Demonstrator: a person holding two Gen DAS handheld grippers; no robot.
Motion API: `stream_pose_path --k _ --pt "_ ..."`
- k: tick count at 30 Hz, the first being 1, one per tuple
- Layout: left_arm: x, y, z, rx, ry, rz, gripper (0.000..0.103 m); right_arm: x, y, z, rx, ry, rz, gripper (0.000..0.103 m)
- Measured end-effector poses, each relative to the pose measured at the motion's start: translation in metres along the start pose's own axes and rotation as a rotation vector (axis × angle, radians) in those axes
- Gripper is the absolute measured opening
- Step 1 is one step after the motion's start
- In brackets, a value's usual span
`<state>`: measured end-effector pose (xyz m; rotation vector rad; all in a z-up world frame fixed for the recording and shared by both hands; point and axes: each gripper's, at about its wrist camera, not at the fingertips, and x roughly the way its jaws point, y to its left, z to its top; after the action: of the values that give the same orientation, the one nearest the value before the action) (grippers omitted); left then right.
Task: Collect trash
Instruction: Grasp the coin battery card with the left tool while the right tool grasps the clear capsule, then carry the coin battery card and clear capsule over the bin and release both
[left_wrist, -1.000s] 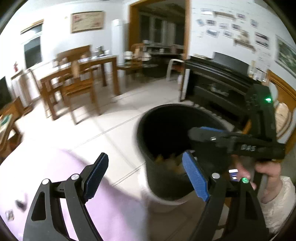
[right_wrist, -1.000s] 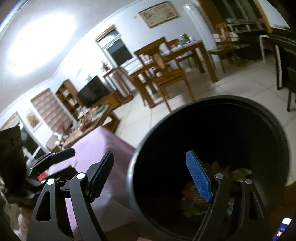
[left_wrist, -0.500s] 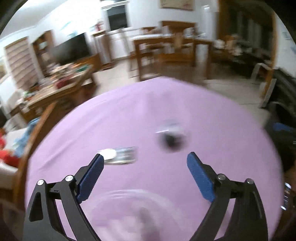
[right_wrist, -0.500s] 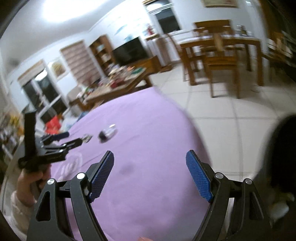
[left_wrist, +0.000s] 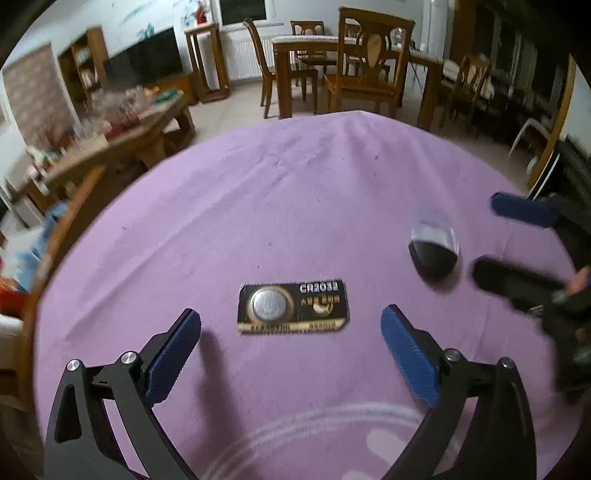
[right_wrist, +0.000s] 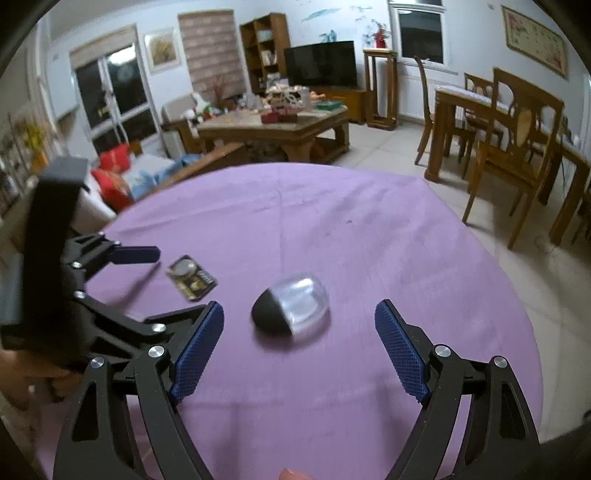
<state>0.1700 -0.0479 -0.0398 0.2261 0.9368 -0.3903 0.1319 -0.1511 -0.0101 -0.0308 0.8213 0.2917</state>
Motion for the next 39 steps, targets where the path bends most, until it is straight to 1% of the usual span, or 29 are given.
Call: stream_pose_path --k 1,3,4,5,6,7,8,9,11,13,15,18,22,25,29,34,39 --pt "0.001 0.003 0.002 -0.008 -0.005 0.01 0.095 0.011 0.003 0.005 -0.017 0.016 -0.022 0.083" --pt "-0.002 0.006 0.001 -0.009 -0.019 0.015 0.087 0.026 0.003 0.009 -0.032 0.035 -0.042 0.083" --pt "-0.003 0.006 0.002 -0.008 -0.028 0.016 0.079 0.033 0.003 0.012 -0.039 0.042 -0.046 0.083" --pt "-0.004 0.007 0.002 -0.007 -0.039 0.018 0.074 0.04 0.001 0.014 -0.043 0.057 -0.048 0.083" --pt "-0.005 0.006 0.001 -0.006 -0.045 0.019 0.062 0.046 -0.002 0.013 -0.045 0.077 -0.042 0.082" --pt "-0.007 0.004 0.0 -0.005 -0.05 0.022 0.059 0.051 -0.005 0.011 -0.045 0.1 -0.024 0.071" --pt "-0.006 0.004 0.0 -0.006 -0.053 0.023 0.059 0.055 -0.005 0.011 -0.048 0.109 -0.011 0.068" --pt "-0.006 0.004 0.0 -0.007 -0.057 0.023 0.059 0.055 -0.003 0.011 -0.059 0.104 -0.018 0.053" --pt "-0.006 0.008 -0.001 -0.016 -0.06 0.02 0.058 0.056 0.002 0.009 -0.085 0.102 -0.036 0.053" --pt "-0.008 0.006 -0.002 -0.029 -0.064 0.006 0.058 0.054 0.002 0.005 -0.069 0.101 -0.028 0.053" --pt "-0.011 0.008 -0.005 -0.045 -0.071 -0.023 0.058 0.042 -0.004 -0.003 -0.038 0.091 -0.013 0.053" --pt "-0.018 0.006 -0.009 -0.046 -0.092 -0.04 0.058 0.015 -0.011 -0.016 0.021 0.06 0.025 0.053" --pt "-0.037 -0.005 -0.009 -0.04 -0.151 -0.083 0.058 -0.035 -0.031 -0.032 0.103 -0.015 0.071 0.053" --pt "-0.048 -0.021 -0.01 -0.024 -0.175 -0.117 0.058 -0.072 -0.052 -0.05 0.16 -0.076 0.087 0.053" --pt "-0.06 -0.049 -0.008 0.013 -0.201 -0.15 0.058 -0.117 -0.077 -0.071 0.221 -0.144 0.068 0.053" --pt "-0.075 -0.092 -0.001 0.072 -0.228 -0.216 0.058 -0.173 -0.114 -0.107 0.292 -0.211 0.031 0.053" --pt "-0.085 -0.149 0.009 0.134 -0.248 -0.313 0.058 -0.226 -0.155 -0.146 0.374 -0.274 -0.029 0.053"
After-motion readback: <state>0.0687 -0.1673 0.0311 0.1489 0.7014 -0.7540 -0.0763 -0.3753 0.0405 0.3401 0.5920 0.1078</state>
